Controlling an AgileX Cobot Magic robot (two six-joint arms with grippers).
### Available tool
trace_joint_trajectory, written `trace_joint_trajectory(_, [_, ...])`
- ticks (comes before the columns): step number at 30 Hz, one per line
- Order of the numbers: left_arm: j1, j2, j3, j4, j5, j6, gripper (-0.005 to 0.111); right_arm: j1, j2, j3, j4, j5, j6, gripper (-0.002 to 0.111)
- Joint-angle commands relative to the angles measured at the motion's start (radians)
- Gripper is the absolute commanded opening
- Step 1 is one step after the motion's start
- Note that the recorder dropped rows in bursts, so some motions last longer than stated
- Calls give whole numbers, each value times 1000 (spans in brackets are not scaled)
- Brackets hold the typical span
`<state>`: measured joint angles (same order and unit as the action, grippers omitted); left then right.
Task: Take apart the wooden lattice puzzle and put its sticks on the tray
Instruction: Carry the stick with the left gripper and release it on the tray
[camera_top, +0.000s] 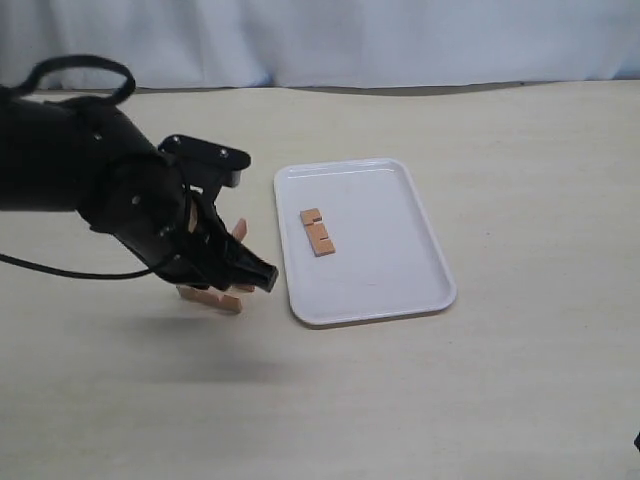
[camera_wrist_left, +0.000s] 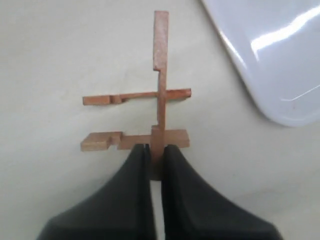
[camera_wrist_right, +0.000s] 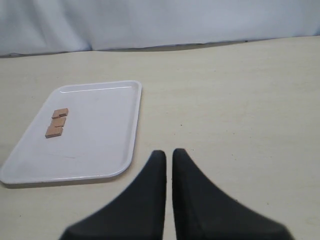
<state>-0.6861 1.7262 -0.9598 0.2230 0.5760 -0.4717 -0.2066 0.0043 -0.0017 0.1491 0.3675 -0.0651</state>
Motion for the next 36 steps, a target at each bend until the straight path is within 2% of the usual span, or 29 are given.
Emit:
trace_joint_trajectory(1, [0,-89,-48,-7,31,6,0,-6,-4,2,0,-1,-2,5])
trace_joint_trajectory(5, [-5,-113,-84,-81,-26,22,0,-6,-4,2,0,-1,0,5])
trace_joint_trajectory(10, [-49,-69,-114,-138,-177,30,0,-6,-4,2,0,-1,0,5])
trace_joint_trajectory(17, [-139,229,-414,-130,-35,30,0,-6,-4,2,0,-1,0,5])
trace_joint_trajectory(23, [-146,456,-668,-128,81,30,0,-6,-4,2,0,-1,0,5])
trace_joint_trajectory(28, [-146,504,-716,-89,90,30,0,-6,-4,2,0,-1,-2,5])
trace_joint_trajectory(29, [-146,504,-716,-72,106,30,3,-6,-4,2,0,-1,-2,5])
trace_joint_trajectory(31, [-146,504,-716,-38,138,29,16,-6,-4,2,0,-1,-2,5])
trace_joint_trajectory(32, [-146,504,-716,-26,155,29,28,-6,-4,2,0,-1,-2,5])
trace_joint_trajectory(34, [-146,504,-720,-26,185,29,47,-6,-4,2,0,-1,-2,5])
trace_joint_trajectory(36, [-146,488,-742,-24,256,33,54,-6,-4,2,0,-1,0,5])
